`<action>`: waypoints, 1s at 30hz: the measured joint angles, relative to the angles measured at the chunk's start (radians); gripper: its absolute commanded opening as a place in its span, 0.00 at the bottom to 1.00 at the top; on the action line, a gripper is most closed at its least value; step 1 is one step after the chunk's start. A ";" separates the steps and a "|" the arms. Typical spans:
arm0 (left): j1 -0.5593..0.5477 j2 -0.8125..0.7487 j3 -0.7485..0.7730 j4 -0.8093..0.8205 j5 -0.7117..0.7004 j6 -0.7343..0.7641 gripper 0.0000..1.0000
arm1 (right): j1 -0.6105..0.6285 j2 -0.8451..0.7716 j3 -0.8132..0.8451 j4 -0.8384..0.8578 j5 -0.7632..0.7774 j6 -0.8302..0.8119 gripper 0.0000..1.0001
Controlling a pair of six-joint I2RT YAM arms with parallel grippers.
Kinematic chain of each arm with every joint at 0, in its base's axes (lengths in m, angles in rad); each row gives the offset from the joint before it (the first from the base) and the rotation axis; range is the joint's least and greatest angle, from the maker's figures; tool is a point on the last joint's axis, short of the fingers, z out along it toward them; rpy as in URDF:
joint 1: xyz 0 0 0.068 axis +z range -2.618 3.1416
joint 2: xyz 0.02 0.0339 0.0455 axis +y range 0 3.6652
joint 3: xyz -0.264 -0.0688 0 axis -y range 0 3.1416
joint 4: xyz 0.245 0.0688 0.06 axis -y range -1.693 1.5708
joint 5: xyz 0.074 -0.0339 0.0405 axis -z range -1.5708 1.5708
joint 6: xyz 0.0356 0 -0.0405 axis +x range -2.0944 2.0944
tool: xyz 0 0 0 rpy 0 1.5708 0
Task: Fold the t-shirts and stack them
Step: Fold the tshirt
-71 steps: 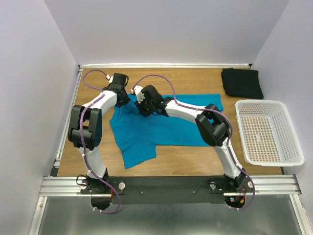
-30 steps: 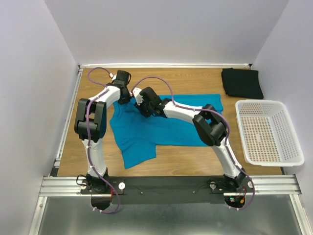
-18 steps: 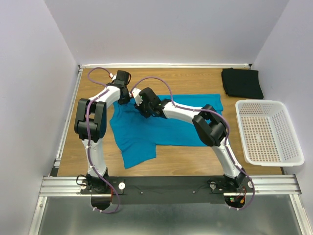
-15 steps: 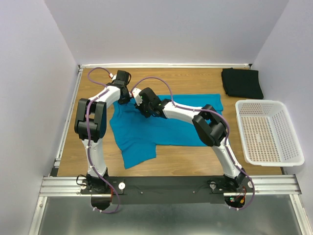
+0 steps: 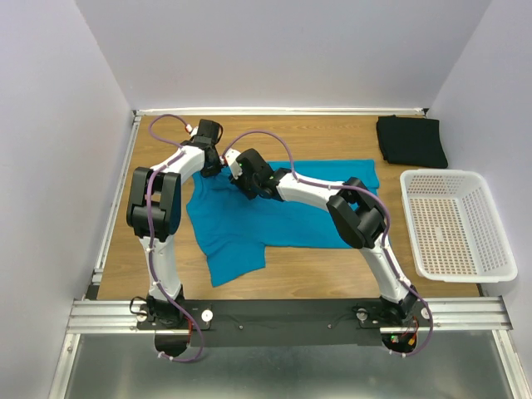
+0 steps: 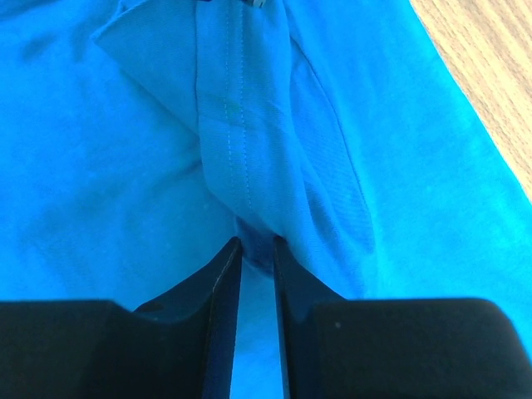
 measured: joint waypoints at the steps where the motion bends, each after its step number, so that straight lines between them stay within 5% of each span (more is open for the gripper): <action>1: 0.000 0.000 0.000 0.000 0.000 0.000 0.04 | 0.000 0.000 0.000 0.000 -0.001 0.000 0.33; 7: 0.000 0.000 0.000 0.000 0.000 0.000 0.04 | 0.000 0.000 -0.004 0.000 -0.021 0.000 0.33; 16: 0.000 0.000 0.000 0.000 0.000 0.000 0.04 | 0.007 0.000 -0.006 0.000 -0.025 0.000 0.01; 30: 0.000 -0.054 -0.008 -0.018 0.000 0.000 0.05 | 0.007 -0.058 -0.071 0.003 -0.020 -0.006 0.01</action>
